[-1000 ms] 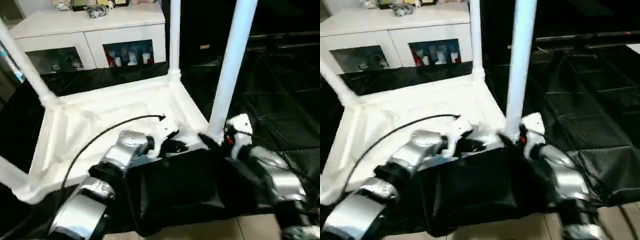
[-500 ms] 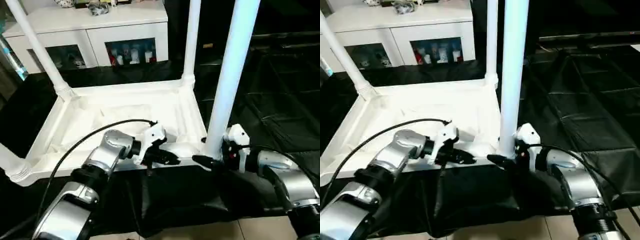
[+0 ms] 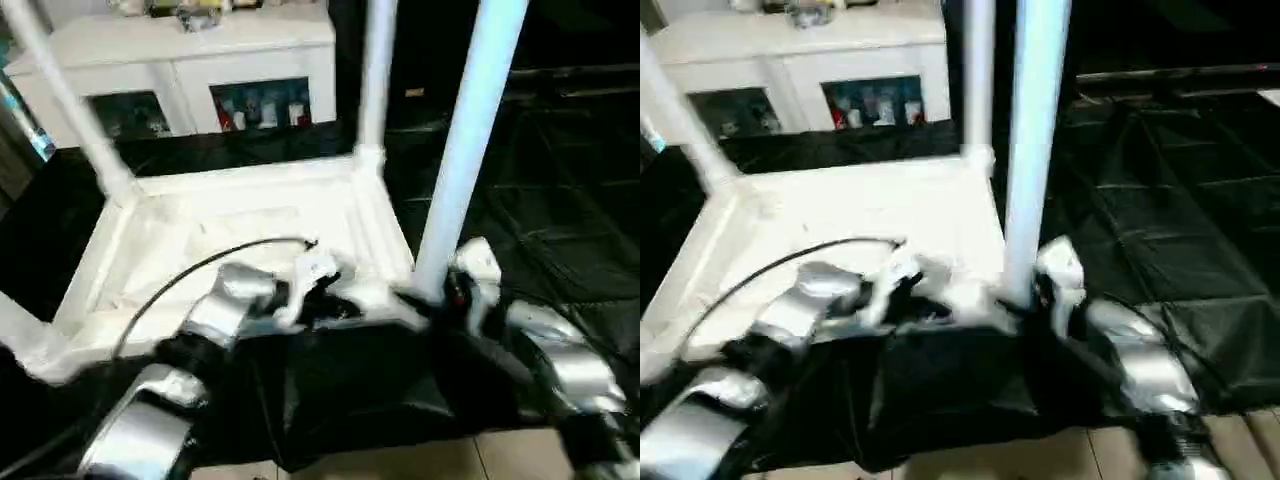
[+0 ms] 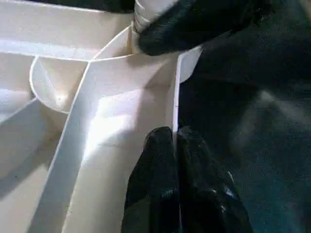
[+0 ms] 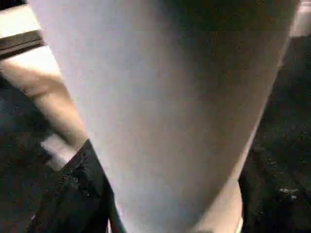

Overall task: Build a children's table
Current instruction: Rotate leg to tighten

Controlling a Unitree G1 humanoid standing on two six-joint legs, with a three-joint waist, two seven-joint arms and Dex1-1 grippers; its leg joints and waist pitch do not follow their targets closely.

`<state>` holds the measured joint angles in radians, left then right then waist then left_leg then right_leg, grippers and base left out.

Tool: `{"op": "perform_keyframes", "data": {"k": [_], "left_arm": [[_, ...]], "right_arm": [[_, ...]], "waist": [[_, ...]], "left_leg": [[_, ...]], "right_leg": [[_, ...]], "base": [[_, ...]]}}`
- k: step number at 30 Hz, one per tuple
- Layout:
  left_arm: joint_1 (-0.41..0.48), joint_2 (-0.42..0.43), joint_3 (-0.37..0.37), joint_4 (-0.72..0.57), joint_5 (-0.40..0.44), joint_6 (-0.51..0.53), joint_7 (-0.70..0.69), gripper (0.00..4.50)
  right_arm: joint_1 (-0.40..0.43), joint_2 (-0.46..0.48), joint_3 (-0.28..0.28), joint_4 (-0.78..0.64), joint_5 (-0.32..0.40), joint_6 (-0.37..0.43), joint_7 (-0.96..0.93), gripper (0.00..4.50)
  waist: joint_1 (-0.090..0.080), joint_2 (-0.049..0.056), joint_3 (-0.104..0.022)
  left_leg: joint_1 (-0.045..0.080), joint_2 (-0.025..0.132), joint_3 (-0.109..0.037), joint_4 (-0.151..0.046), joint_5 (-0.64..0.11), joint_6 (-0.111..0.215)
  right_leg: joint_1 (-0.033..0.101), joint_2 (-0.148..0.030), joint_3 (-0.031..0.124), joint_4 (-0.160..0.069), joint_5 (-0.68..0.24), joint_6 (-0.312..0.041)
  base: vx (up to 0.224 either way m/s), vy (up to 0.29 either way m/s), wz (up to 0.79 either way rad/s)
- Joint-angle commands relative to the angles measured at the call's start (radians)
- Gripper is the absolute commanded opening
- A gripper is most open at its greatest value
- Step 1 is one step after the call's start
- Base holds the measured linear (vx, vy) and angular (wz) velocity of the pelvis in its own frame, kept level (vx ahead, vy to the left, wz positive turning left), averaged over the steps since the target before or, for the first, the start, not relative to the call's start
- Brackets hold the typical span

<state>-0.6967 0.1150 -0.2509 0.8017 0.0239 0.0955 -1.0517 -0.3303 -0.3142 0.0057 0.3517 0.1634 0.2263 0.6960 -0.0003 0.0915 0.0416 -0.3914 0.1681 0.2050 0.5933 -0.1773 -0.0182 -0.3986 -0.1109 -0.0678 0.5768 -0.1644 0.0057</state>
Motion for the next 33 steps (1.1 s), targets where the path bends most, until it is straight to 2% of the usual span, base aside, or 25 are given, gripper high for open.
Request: {"op": "perform_keyframes", "data": {"k": [1, 3, 5, 6, 7, 9, 11, 12, 13, 14, 15, 16, 18, 19, 20, 21, 22, 23, 25, 26, 27, 31, 33], "left_arm": [[-0.063, -0.089, 0.067, 0.045, -0.019, -0.037, 0.229, 0.00], [-0.072, -0.112, 0.073, 0.059, -0.018, -0.039, 0.274, 0.00], [-0.076, -0.130, 0.072, 0.066, -0.016, -0.044, 0.292, 0.00], [-0.074, -0.136, 0.067, 0.064, -0.014, -0.046, 0.291, 0.00], [-0.070, -0.138, 0.059, 0.058, -0.010, -0.053, 0.279, 0.00], [-0.066, -0.136, 0.051, 0.054, -0.007, -0.064, 0.267, 0.00], [-0.057, -0.124, 0.033, 0.056, 0.010, -0.105, 0.237, 0.00], [-0.057, -0.124, 0.033, 0.056, 0.010, -0.105, 0.237, 0.00], [-0.057, -0.121, 0.027, 0.066, 0.016, -0.126, 0.234, 0.00], [-0.057, -0.117, 0.026, 0.074, 0.019, -0.137, 0.234, 0.00], [-0.059, -0.112, 0.027, 0.083, 0.020, -0.146, 0.237, 0.00], [-0.058, -0.110, 0.028, 0.083, 0.020, -0.146, 0.238, 0.00], [-0.058, -0.106, 0.029, 0.083, 0.018, -0.152, 0.234, 0.00], [-0.057, -0.105, 0.030, 0.081, 0.014, -0.153, 0.224, 0.00], [-0.057, -0.103, 0.031, 0.080, 0.011, -0.154, 0.217, 0.00], [-0.056, -0.102, 0.033, 0.082, 0.011, -0.158, 0.212, 0.00], [-0.055, -0.100, 0.034, 0.083, 0.011, -0.163, 0.205, 0.00], [-0.055, -0.100, 0.035, 0.084, 0.012, -0.167, 0.202, 0.00], [-0.055, -0.099, 0.038, 0.087, 0.013, -0.174, 0.197, 0.00], [-0.054, -0.098, 0.038, 0.090, 0.013, -0.180, 0.193, 0.00], [-0.052, -0.096, 0.034, 0.090, 0.012, -0.189, 0.181, 0.00], [-0.040, -0.092, 0.024, 0.080, 0.010, -0.202, 0.160, 0.00], [-0.031, -0.092, 0.021, 0.069, 0.007, -0.203, 0.147, 0.00]], "right_arm": [[-0.017, 0.106, 0.024, 0.106, -0.054, 0.024, -0.198, 2.74], [-0.033, 0.137, 0.020, 0.126, -0.060, 0.023, -0.247, 2.74], [-0.044, 0.167, 0.024, 0.132, -0.057, 0.018, -0.264, 2.74], [-0.045, 0.178, 0.027, 0.126, -0.050, 0.018, -0.256, 3.29], [-0.043, 0.190, 0.020, 0.113, -0.022, 0.024, -0.228, 3.29], [-0.042, 0.195, 0.012, 0.101, 0.001, 0.030, -0.204, 3.52], [-0.034, 0.171, 0.011, 0.070, 0.009, 0.005, -0.150, 3.71], [-0.034, 0.171, 0.011, 0.070, 0.009, 0.005, -0.150, 3.71], [-0.033, 0.158, 0.014, 0.064, 0.001, -0.012, -0.142, 3.71], [-0.023, 0.135, 0.012, 0.045, 0.003, -0.020, -0.119, 3.71], [0.010, 0.075, 0.004, -0.010, 0.026, -0.016, -0.055, 3.71], [0.022, 0.055, 0.001, -0.030, 0.035, -0.014, -0.033, 3.71], [0.061, -0.013, -0.005, -0.069, 0.040, -0.025, 0.025, 3.71], [0.081, -0.054, -0.020, -0.084, 0.050, -0.024, 0.059, 3.71], [0.095, -0.081, -0.030, -0.094, 0.057, -0.023, 0.082, 3.71], [0.105, -0.110, -0.052, -0.099, 0.065, -0.025, 0.106, 3.71], [0.114, -0.139, -0.077, -0.108, 0.079, -0.019, 0.129, 3.71], [0.118, -0.152, -0.091, -0.114, 0.087, -0.015, 0.141, 3.71], [0.128, -0.180, -0.116, -0.129, 0.107, -0.002, 0.168, 3.71], [0.141, -0.202, -0.129, -0.151, 0.126, 0.012, 0.194, 3.71], [0.168, -0.232, -0.135, -0.190, 0.151, 0.031, 0.234, 3.71], [0.234, -0.278, -0.119, -0.291, 0.212, 0.077, 0.315, 3.71], [0.242, -0.266, -0.095, -0.306, 0.199, 0.059, 0.309, 3.71]], "waist": [[-0.012, -0.025, -0.053], [-0.017, -0.027, -0.054], [-0.018, -0.029, -0.054], [-0.017, -0.029, -0.056], [-0.017, -0.032, -0.056], [-0.016, -0.030, -0.057], [-0.016, -0.038, -0.058], [-0.015, -0.034, -0.058], [-0.015, -0.033, -0.057], [-0.016, -0.039, -0.058], [-0.014, -0.036, -0.059], [-0.001, -0.040, -0.058], [0.000, -0.041, -0.059], [0.005, -0.043, -0.060], [0.002, -0.038, -0.059], [0.004, -0.041, -0.060], [0.006, -0.027, -0.058], [0.003, -0.036, -0.060], [0.004, -0.037, -0.057], [0.004, -0.028, -0.058], [0.004, -0.036, -0.058], [0.011, -0.034, -0.060], [0.011, -0.032, -0.060]], "left_leg": [[0.023, 0.048, -0.032, -0.074, -0.340, 0.041], [0.027, 0.045, -0.034, -0.074, -0.358, 0.030], [0.026, 0.044, -0.035, -0.074, -0.360, 0.043], [0.022, 0.045, -0.035, -0.075, -0.350, 0.054], [0.019, 0.046, -0.035, -0.076, -0.343, 0.063], [0.018, 0.047, -0.035, -0.075, -0.334, 0.070], [0.016, 0.048, -0.034, -0.075, -0.325, 0.081], [0.014, 0.048, -0.036, -0.076, -0.324, 0.083], [0.017, 0.049, -0.034, -0.075, -0.330, 0.081], [0.016, 0.048, -0.033, -0.074, -0.326, 0.082], [0.015, 0.049, -0.035, -0.074, -0.322, 0.083], [0.024, 0.052, -0.029, -0.071, -0.318, 0.094], [0.012, 0.052, -0.031, -0.073, -0.295, 0.105], [0.010, 0.051, -0.031, -0.070, -0.276, 0.113], [0.008, 0.050, -0.030, -0.070, -0.269, 0.118], [0.009, 0.049, -0.029, -0.068, -0.267, 0.121], [0.011, 0.050, -0.031, -0.068, -0.274, 0.124], [0.009, 0.048, -0.029, -0.065, -0.277, 0.127], [0.009, 0.049, -0.031, -0.067, -0.281, 0.129], [0.009, 0.049, -0.032, -0.067, -0.280, 0.128], [0.008, 0.049, -0.032, -0.066, -0.278, 0.133], [0.005, 0.050, -0.031, -0.063, -0.243, 0.159], [0.004, 0.050, -0.031, -0.062, -0.240, 0.157]], "right_leg": [[0.027, -0.040, 0.027, -0.093, -0.468, -0.176], [0.025, -0.040, 0.024, -0.096, -0.501, -0.164], [0.026, -0.041, 0.024, -0.102, -0.522, -0.143], [0.029, -0.042, 0.026, -0.101, -0.510, -0.139], [0.030, -0.041, 0.026, -0.099, -0.495, -0.140], [0.030, -0.042, 0.027, -0.097, -0.477, -0.146], [0.032, -0.042, 0.027, -0.096, -0.464, -0.148], [0.033, -0.043, 0.027, -0.095, -0.467, -0.148], [0.030, -0.043, 0.026, -0.097, -0.471, -0.150], [0.031, -0.043, 0.027, -0.097, -0.472, -0.151], [0.033, -0.044, 0.027, -0.095, -0.467, -0.152], [0.028, -0.042, 0.032, -0.096, -0.452, -0.149], [0.038, -0.045, 0.031, -0.092, -0.435, -0.151], [0.038, -0.044, 0.030, -0.091, -0.416, -0.152], [0.038, -0.043, 0.029, -0.091, -0.408, -0.157], [0.040, -0.043, 0.028, -0.092, -0.408, -0.156], [0.038, -0.044, 0.028, -0.092, -0.420, -0.159], [0.039, -0.044, 0.026, -0.095, -0.436, -0.155], [0.038, -0.041, 0.024, -0.097, -0.452, -0.153], [0.037, -0.041, 0.024, -0.096, -0.450, -0.154], [0.040, -0.041, 0.023, -0.097, -0.451, -0.148], [0.040, -0.041, 0.023, -0.094, -0.408, -0.155], [0.038, -0.041, 0.021, -0.093, -0.412, -0.159]], "base": [[0.000, 0.000, 0.00], [0.000, 0.000, 0.00], [0.000, 0.000, 0.00], [0.000, 0.000, 0.00], [0.000, 0.000, 0.00], [0.000, 0.000, 0.00], [0.000, 0.000, 0.00], [0.000, 0.000, 0.00], [0.000, 0.000, 0.00], [0.000, 0.000, 0.00], [0.000, 0.000, 0.00], [0.000, 0.000, 0.00], [0.000, 0.000, 0.00], [0.000, 0.000, 0.00], [0.000, 0.000, 0.00], [0.000, 0.000, 0.00], [0.000, 0.000, 0.00], [0.000, 0.000, 0.00], [0.000, 0.000, 0.00], [0.000, 0.000, 0.00], [0.000, 0.000, 0.00], [0.000, 0.000, 0.00], [0.000, 0.000, 0.00]]}}
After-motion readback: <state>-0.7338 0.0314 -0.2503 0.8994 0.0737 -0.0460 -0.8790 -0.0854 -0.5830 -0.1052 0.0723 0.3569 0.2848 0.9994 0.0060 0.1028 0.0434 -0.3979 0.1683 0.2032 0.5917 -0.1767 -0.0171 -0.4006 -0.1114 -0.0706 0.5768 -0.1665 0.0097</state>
